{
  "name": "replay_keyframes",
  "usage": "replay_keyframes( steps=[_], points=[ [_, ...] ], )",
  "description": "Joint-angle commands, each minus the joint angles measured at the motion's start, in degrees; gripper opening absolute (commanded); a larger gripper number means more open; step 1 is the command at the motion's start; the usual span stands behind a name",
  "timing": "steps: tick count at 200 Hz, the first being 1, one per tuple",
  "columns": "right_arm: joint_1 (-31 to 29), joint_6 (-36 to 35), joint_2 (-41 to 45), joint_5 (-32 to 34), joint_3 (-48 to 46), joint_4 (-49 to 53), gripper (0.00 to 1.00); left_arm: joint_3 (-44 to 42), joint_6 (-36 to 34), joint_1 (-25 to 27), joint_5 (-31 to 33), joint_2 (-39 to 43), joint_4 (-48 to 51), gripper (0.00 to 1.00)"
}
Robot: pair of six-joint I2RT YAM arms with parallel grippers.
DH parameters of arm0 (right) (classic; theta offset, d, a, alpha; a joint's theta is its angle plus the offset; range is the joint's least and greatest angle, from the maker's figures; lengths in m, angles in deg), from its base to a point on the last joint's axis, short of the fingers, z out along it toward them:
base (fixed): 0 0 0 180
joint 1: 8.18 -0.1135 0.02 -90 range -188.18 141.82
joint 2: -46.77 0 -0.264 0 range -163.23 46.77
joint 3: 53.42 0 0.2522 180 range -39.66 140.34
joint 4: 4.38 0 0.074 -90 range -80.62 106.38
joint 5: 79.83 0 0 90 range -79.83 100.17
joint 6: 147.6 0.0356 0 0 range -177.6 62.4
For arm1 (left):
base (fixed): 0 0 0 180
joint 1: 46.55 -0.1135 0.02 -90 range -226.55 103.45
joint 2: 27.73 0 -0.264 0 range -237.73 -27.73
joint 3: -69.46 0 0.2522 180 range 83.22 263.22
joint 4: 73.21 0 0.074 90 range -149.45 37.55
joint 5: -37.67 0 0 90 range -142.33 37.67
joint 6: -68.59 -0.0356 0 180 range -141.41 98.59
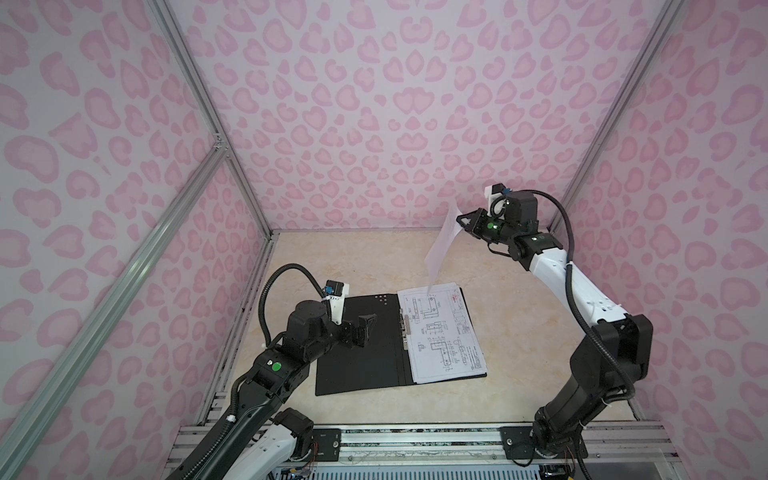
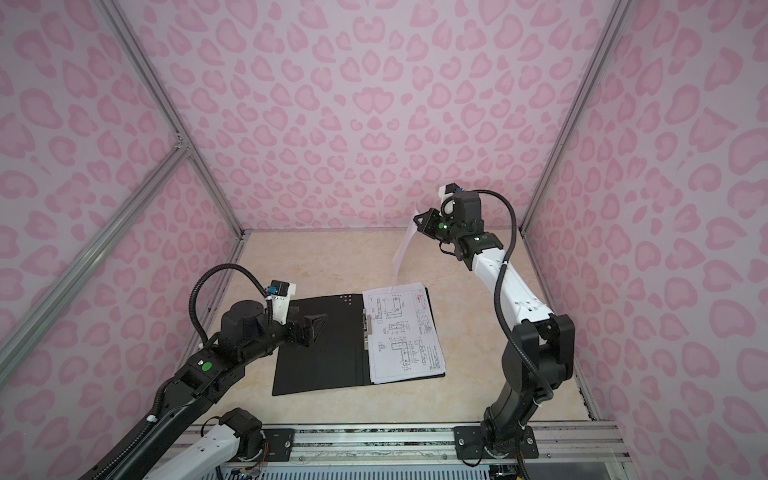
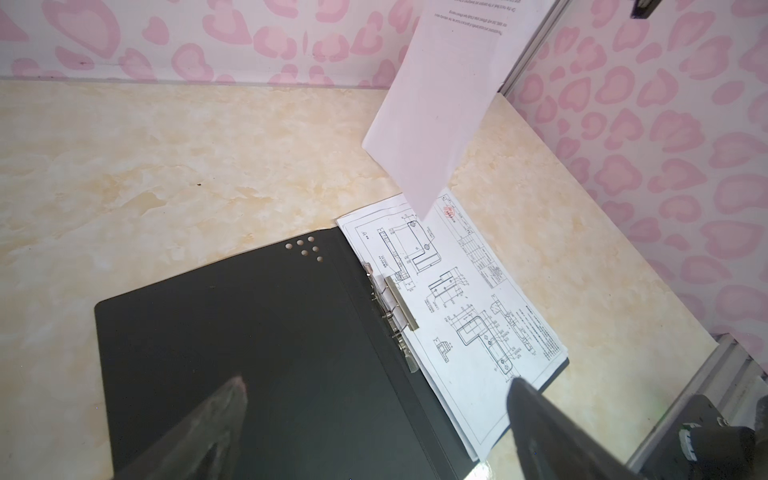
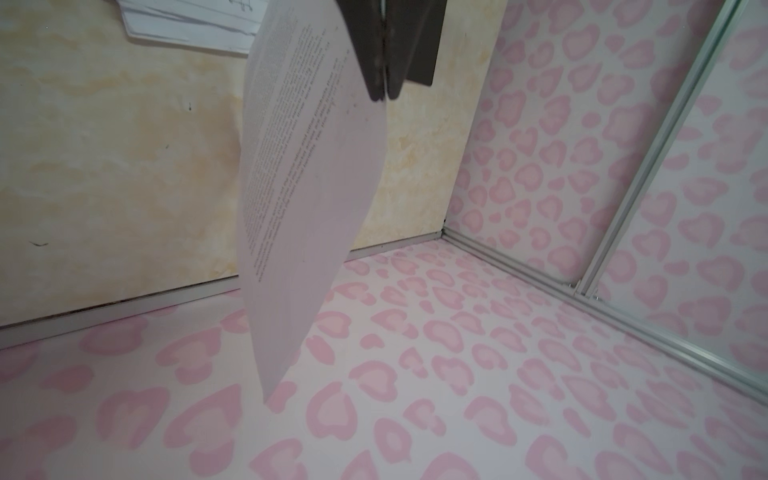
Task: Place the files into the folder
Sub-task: 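Lift the text sheet and carry it over the folder with the right gripper, then lower the text sheet onto the stack and open the right gripper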
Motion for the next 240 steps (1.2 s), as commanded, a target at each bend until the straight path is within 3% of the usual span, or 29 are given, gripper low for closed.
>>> replay_keyframes(
  steps=[1,50,102,140,156,184,212,225,240],
  points=[
    [-0.1,-12.1,4.5,-5.2,0.3,15.2,0.00,-0.7,0.5,-0.1,-6.7,3.0,-2.4,0.99],
    [-3.6,-17.6,12.2,-12.0,2.3,23.7,0.00,-0.7,1.2,-0.1,-23.1,5.4,-3.4,0.99],
    [-9.4,-20.0,12.6,-20.6,6.8,34.2,0.00,-1.0,1.5,-0.1,-15.5,2.2,-0.9,0.98],
    [-6.8,-26.9,15.1,-15.0,4.6,42.9,0.00,-1.6,1.7,-0.1,-14.4,3.2,-1.2,0.98],
    [-5.9,-32.1,15.0,-4.7,2.8,46.5,0.00,-1.7,1.5,-0.1,-13.9,3.5,-1.3,0.98],
    [0.8,-34.7,11.2,-2.0,-6.9,39.3,0.00,-1.6,1.3,-0.1,-13.9,3.2,-1.5,0.98],
    [1.4,-37.1,4.8,2.3,-11.3,29.2,0.00,-1.6,1.2,-0.1,-13.6,3.1,-0.9,0.98],
    [1.4,-39.0,0.9,4.0,-11.2,26.9,0.00,-1.6,1.0,-0.1,-13.1,3.3,-0.5,0.98],
    [1.4,-42.4,-4.5,8.7,-5.4,31.3,0.00,-1.8,0.7,-0.1,-12.4,3.8,0.2,0.98]
  ],
)
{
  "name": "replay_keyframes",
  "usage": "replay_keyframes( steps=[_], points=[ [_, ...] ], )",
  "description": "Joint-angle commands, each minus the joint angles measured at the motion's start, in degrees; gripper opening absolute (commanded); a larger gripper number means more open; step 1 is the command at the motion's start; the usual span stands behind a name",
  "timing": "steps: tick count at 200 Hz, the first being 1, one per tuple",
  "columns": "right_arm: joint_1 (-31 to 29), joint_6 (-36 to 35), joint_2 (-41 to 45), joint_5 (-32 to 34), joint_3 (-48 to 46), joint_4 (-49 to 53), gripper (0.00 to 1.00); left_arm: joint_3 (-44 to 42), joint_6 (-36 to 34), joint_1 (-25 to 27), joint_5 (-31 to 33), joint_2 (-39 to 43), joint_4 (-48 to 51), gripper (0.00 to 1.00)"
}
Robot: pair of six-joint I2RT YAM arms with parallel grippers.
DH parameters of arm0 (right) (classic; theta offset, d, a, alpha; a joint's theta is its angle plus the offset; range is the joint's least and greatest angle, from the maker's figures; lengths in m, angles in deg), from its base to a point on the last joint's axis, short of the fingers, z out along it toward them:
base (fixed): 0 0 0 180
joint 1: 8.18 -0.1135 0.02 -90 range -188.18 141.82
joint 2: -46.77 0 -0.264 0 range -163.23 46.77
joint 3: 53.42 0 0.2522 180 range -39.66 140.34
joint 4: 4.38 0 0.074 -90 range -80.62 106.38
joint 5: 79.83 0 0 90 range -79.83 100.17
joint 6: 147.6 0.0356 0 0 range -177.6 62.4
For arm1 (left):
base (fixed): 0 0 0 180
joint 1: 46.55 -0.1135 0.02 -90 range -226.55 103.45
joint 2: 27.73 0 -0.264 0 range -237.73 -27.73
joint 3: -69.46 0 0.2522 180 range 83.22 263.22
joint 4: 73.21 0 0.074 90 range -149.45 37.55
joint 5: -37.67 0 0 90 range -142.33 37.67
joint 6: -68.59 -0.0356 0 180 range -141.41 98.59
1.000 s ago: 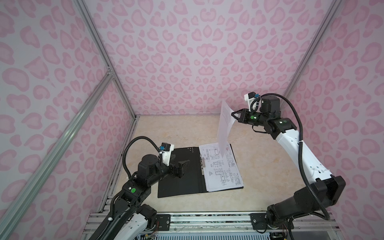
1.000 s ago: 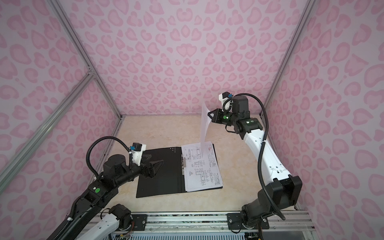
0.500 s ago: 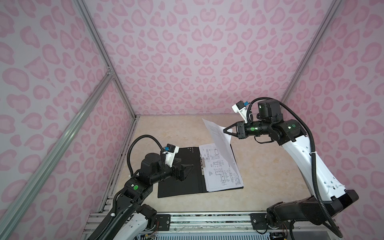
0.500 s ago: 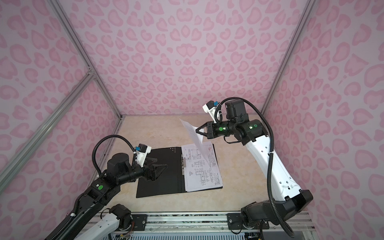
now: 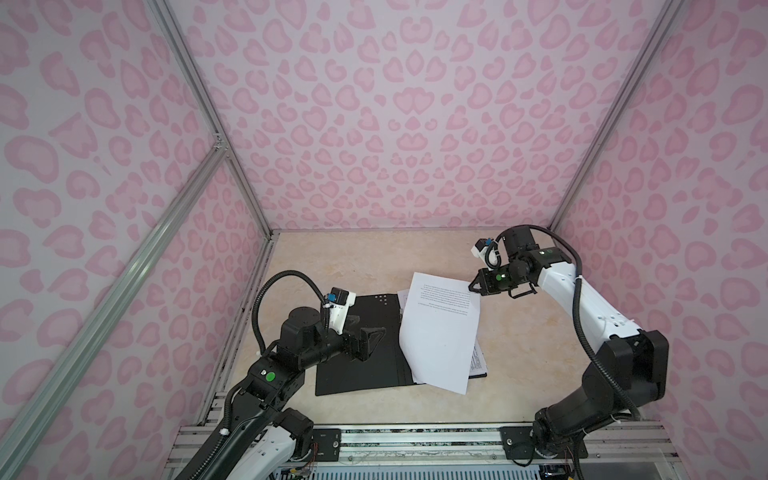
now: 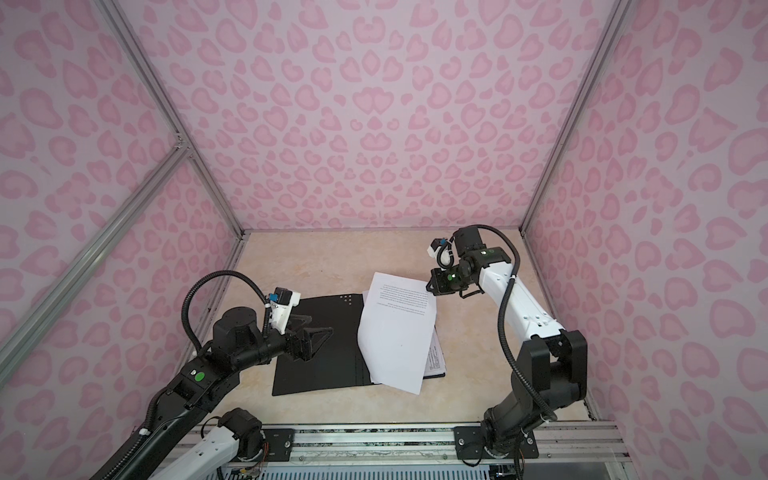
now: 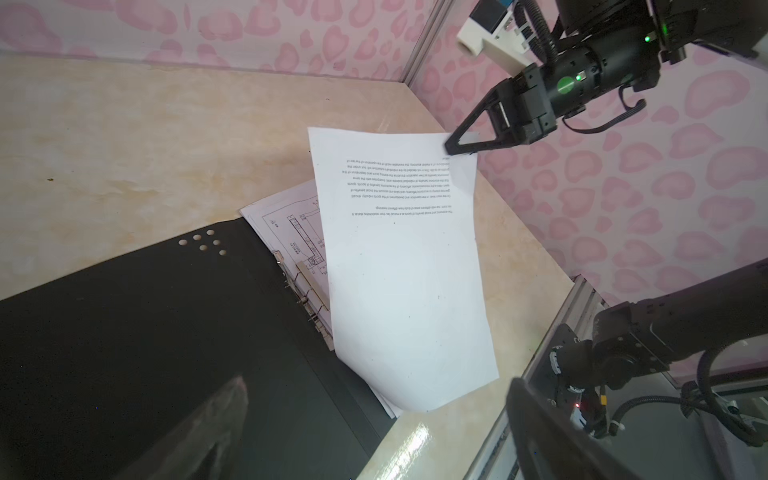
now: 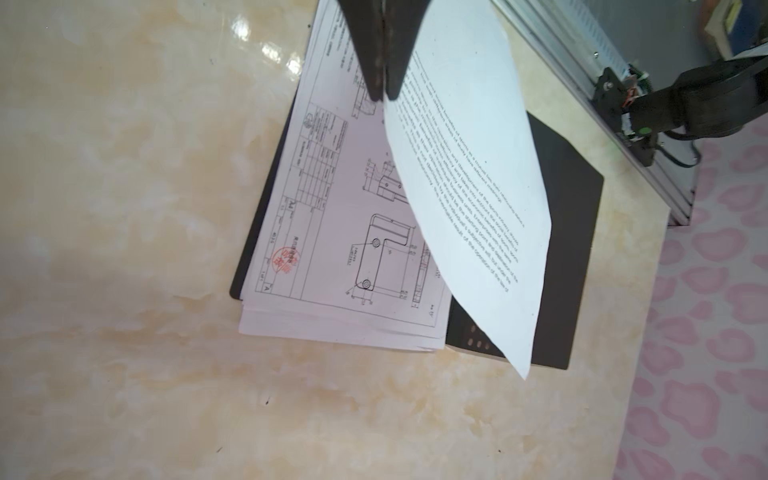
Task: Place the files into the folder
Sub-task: 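Lower the text sheet onto the stack and open the right gripper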
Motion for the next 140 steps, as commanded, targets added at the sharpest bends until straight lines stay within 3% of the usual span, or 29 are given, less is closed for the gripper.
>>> replay_keyframes(
  steps=[1,45,140],
  points=[
    [0.0,-6.4,-6.3,7.7,5.4,-1.7,0.00,-0.4,-1.2,-0.1,1.1,0.7,0.3,0.98],
    [-1.9,-11.5,-15.6,13.6,13.7,1.1,0.00,-0.6,-1.3,-0.1,1.9,0.4,0.0,0.98],
    [-3.2,-17.9,-18.9,10.8,13.4,-1.8,0.00,-0.6,-1.6,-0.1,2.3,-0.6,0.4,0.99]
  ],
)
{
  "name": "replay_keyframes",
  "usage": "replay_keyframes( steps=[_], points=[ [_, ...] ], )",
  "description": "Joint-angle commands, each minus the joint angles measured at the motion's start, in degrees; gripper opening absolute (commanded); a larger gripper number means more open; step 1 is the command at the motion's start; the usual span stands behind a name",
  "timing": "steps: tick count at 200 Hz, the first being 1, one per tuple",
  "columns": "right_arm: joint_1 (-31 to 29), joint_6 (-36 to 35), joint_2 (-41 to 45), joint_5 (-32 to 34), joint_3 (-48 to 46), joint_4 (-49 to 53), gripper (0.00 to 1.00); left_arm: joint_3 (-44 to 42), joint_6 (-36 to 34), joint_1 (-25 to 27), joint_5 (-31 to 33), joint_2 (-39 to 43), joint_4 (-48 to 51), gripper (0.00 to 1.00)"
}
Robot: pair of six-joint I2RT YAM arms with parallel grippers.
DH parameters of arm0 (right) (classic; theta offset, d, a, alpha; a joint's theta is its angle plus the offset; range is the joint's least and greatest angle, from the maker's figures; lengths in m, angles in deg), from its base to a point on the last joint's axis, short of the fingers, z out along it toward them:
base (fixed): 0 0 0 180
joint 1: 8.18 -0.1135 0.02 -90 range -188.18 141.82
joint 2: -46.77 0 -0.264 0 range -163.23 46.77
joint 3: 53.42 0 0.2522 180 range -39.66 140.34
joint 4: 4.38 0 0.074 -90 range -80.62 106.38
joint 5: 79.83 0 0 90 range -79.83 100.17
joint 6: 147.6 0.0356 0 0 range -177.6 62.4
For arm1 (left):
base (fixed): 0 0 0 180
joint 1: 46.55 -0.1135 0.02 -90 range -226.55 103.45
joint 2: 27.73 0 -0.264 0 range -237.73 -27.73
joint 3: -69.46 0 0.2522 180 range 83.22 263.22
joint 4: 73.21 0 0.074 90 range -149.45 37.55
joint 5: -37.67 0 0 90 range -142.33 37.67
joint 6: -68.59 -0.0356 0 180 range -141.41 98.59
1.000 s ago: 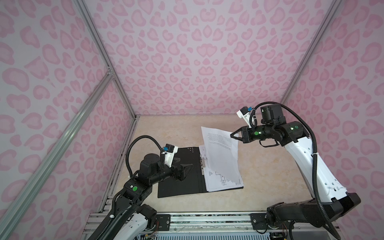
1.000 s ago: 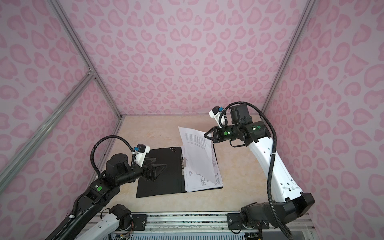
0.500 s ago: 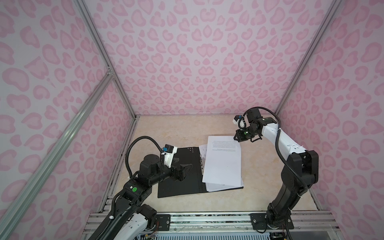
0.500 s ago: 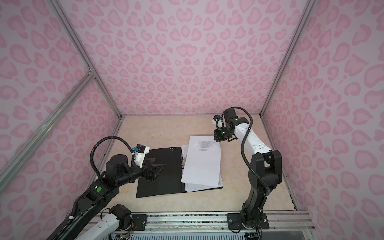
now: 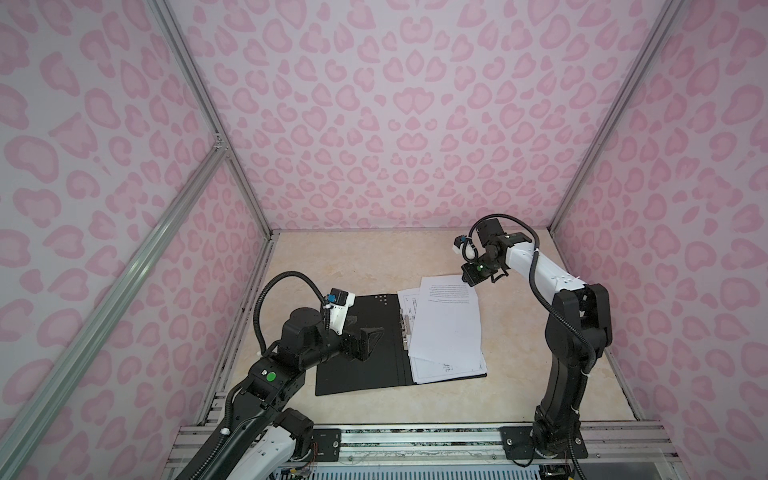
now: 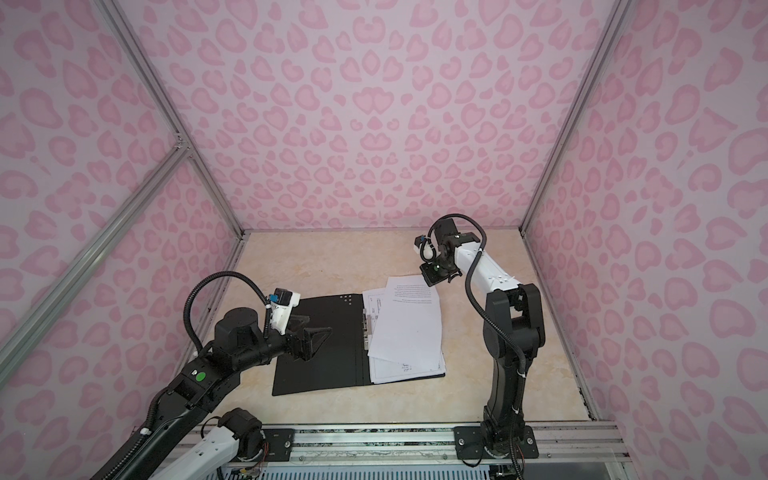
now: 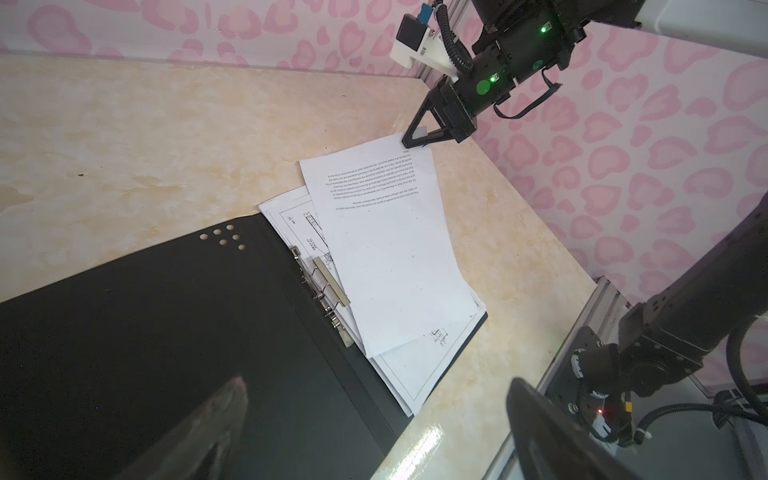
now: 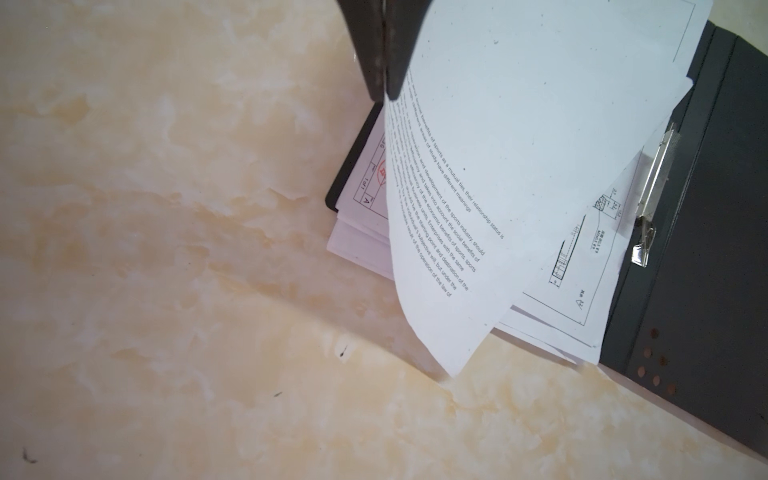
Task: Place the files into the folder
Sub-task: 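Lower the text sheet onto the stack and open the right gripper, then move the right gripper to the stack's near edge while the left presses the folder cover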
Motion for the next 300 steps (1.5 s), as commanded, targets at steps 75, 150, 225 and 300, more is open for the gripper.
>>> replay_keyframes(
  steps=[75,150,225,300],
  points=[
    [-1.9,-6.7,-0.3,-9.0,-2.6,-4.6,0.00,-0.3,-0.1,-0.1,0.4,-0.4,-0.1,0.98],
    [-3.9,-9.4,-1.3,-10.8,-3.7,-4.0,0.00,-0.5,0.7,-0.1,-0.2,-1.5,-0.4,0.99],
    [-2.2,2.3,-3.0,-8.2,-6.4,-13.2,0.11,-2.9,8.0,3.3,-0.3,-7.4,-0.4,0.94],
    [3.2,19.9,0.5,-7.3,-16.3,-26.5,0.99,-4.6,11.1,7.2,5.0,-12.3,-1.2,0.94]
  ],
)
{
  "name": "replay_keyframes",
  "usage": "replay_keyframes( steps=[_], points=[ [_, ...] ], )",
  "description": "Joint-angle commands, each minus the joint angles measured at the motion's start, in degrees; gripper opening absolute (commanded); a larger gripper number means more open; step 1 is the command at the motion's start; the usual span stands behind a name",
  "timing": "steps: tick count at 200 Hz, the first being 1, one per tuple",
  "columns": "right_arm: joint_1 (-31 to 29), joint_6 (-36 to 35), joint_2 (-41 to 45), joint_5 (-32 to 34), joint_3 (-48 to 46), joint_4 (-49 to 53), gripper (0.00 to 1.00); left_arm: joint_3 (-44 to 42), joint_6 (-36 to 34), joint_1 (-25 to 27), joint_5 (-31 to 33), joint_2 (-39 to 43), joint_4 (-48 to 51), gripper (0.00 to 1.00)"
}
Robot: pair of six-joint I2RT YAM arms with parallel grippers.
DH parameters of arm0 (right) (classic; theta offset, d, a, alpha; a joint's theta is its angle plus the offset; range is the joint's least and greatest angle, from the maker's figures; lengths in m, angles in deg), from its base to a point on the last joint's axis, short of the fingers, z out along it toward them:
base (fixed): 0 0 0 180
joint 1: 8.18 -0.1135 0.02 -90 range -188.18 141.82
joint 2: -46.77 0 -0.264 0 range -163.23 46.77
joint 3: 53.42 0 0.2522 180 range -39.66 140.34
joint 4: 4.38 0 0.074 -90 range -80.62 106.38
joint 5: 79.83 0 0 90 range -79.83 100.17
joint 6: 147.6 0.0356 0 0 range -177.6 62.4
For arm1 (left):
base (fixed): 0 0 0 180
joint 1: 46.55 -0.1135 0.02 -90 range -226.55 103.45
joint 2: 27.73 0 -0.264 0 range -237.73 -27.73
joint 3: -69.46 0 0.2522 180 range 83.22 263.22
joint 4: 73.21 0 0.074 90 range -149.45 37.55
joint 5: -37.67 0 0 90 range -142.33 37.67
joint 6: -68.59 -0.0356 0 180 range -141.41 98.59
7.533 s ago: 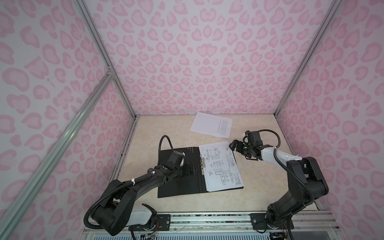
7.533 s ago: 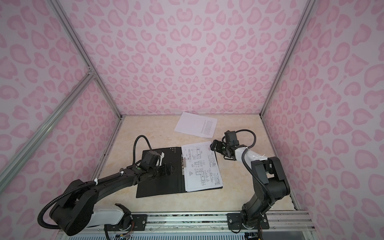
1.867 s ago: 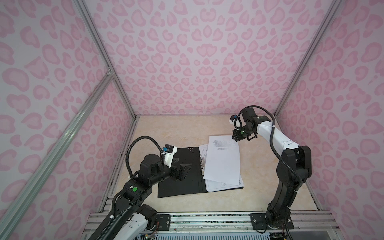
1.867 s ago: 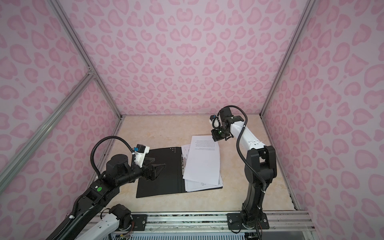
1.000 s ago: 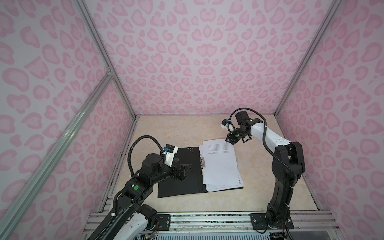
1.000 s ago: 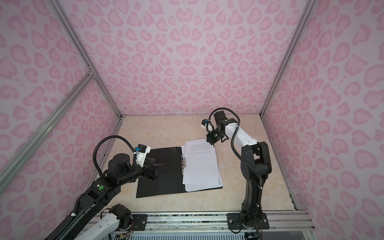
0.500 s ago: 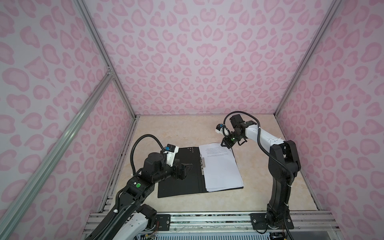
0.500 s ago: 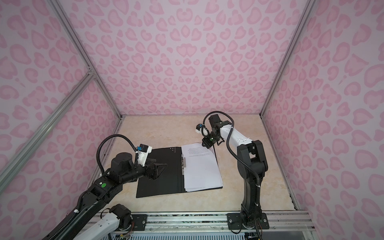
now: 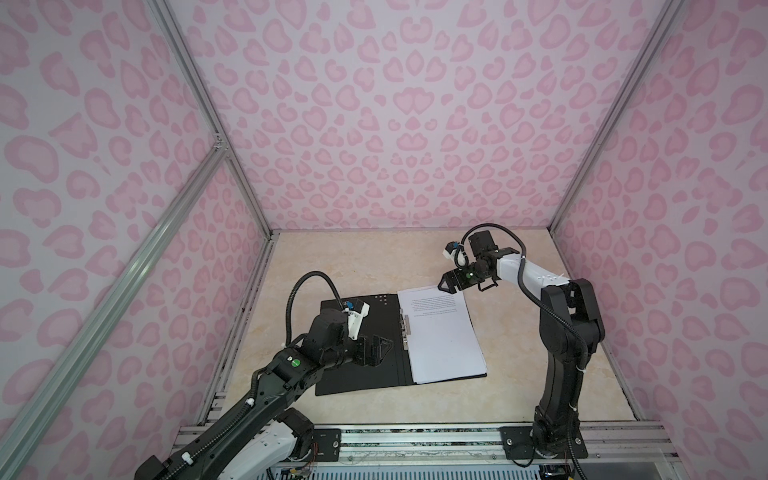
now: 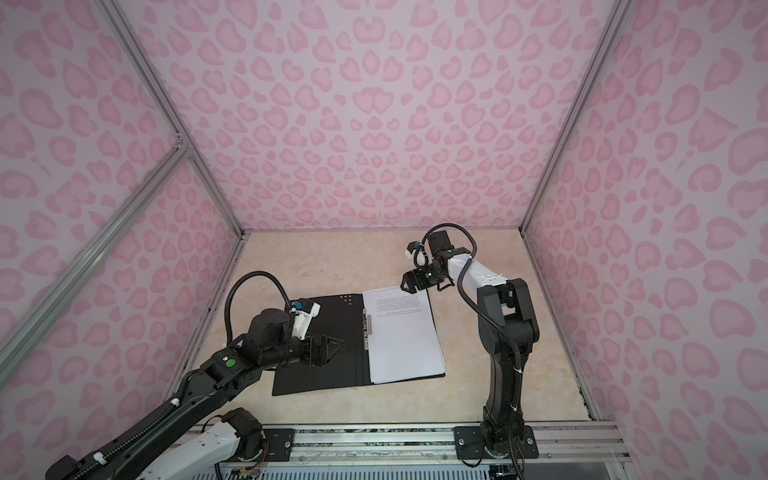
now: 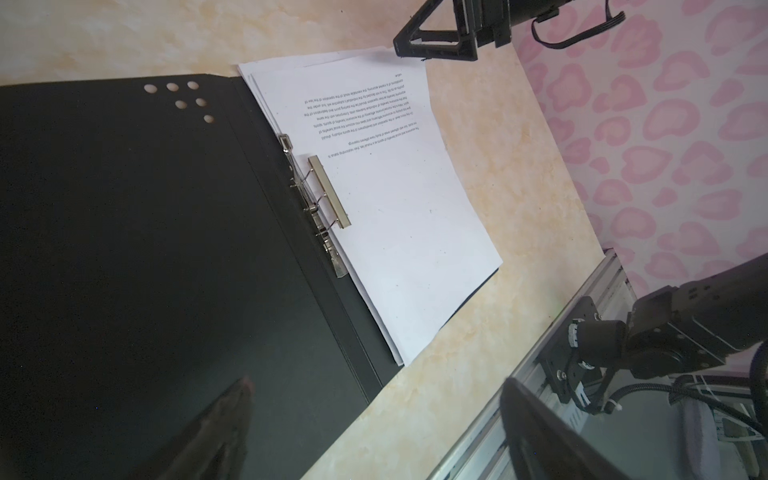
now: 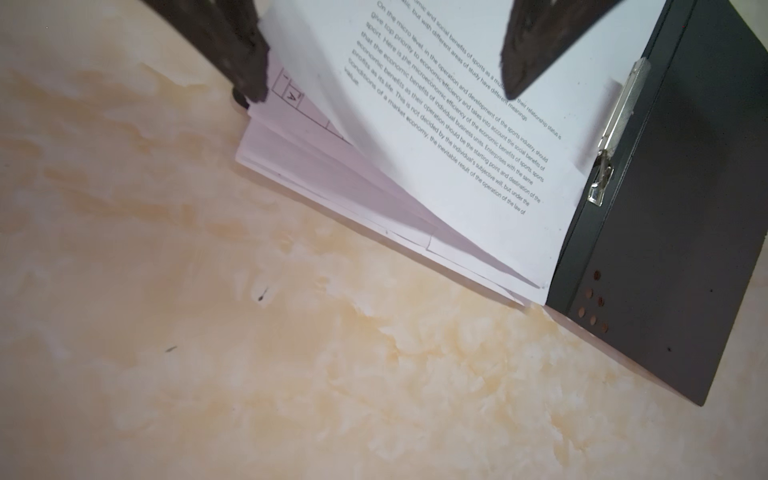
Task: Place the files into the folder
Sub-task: 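Move the right gripper to the stack's near edge while the left presses the folder cover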
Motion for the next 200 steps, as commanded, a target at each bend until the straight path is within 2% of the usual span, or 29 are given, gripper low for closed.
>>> replay_keyframes(
  steps=[1,19,31,50,64,104,138,200],
  points=[
    [3.5,12.3,2.6,2.5,-5.4,-7.1,0.99,-0.6,1.1,0.6,2.8,-2.2,-0.9,0.94],
    [7.7,23.7,8.2,2.6,-15.1,-13.9,0.99,-1.1,2.2,1.0,3.6,-4.5,-1.6,0.94],
    [8.8,28.0,13.5,5.6,-23.5,-18.2,0.99,-1.5,3.2,1.0,4.0,-5.8,-2.4,0.94],
    [7.4,29.9,18.2,9.8,-29.3,-17.7,0.99,-2.1,4.3,1.1,4.4,-8.1,-4.0,0.94],
    [5.4,30.1,21.3,10.0,-33.5,-16.8,0.99,-2.2,4.2,1.8,5.9,-10.1,-4.1,0.93],
    [3.3,37.6,35.4,10.1,-48.2,-20.3,0.99,-3.8,5.2,2.8,6.0,-15.4,-5.7,0.91],
    [-0.5,41.9,40.7,9.8,-53.4,-20.1,0.99,-5.2,6.5,2.8,6.9,-18.4,-7.7,0.90],
    [-5.4,46.0,41.9,10.7,-56.1,-21.9,0.99,-7.3,7.6,4.8,8.2,-22.4,-9.7,0.86]
  ],
)
